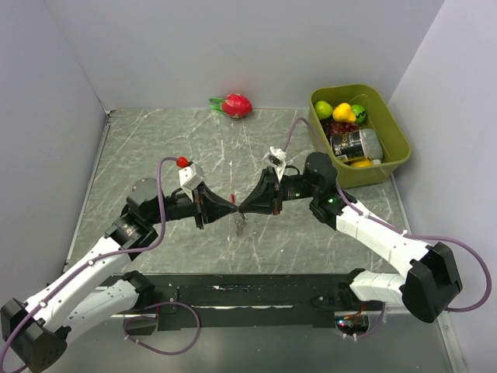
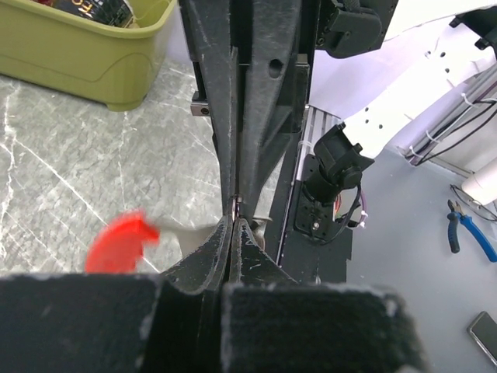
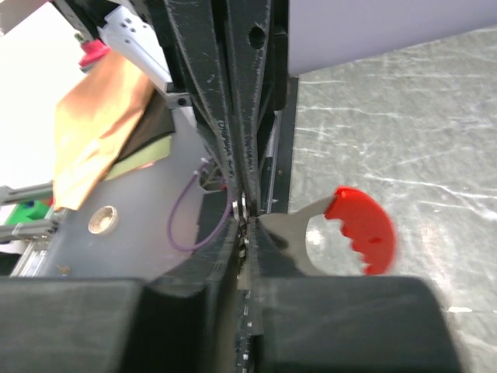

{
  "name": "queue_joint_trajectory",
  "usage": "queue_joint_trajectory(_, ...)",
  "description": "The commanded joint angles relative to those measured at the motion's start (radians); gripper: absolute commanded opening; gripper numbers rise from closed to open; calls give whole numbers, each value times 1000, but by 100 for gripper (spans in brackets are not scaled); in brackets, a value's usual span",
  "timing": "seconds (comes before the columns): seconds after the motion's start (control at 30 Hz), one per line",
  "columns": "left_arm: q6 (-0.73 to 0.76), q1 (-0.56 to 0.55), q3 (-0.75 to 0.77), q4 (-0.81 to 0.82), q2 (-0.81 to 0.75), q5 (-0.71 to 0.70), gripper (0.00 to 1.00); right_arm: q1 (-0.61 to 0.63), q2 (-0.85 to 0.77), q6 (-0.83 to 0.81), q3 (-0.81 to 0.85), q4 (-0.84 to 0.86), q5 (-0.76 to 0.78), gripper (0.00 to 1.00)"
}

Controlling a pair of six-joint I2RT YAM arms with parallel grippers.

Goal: Put the keys on the keyring

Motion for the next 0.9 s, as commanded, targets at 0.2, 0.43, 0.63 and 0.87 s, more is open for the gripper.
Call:
queue_joint_trajectory(0.2,12,-5,33,33,-23,-11,1,-7,14,-91,46,-100,22,0)
queue_joint_trajectory(0.43,85,-5,110,-206,-40,-91,22,-8,36,-297,156,-414,44,0)
queue_joint_trajectory(0.63,134,-5,196,-358,-25,-97,39,-5,94,-478,310,-693,-1,0)
queue_joint_trajectory(0.87,224,-5,331,-544,91,18,49,4,180,-659,471,-991,-68,0)
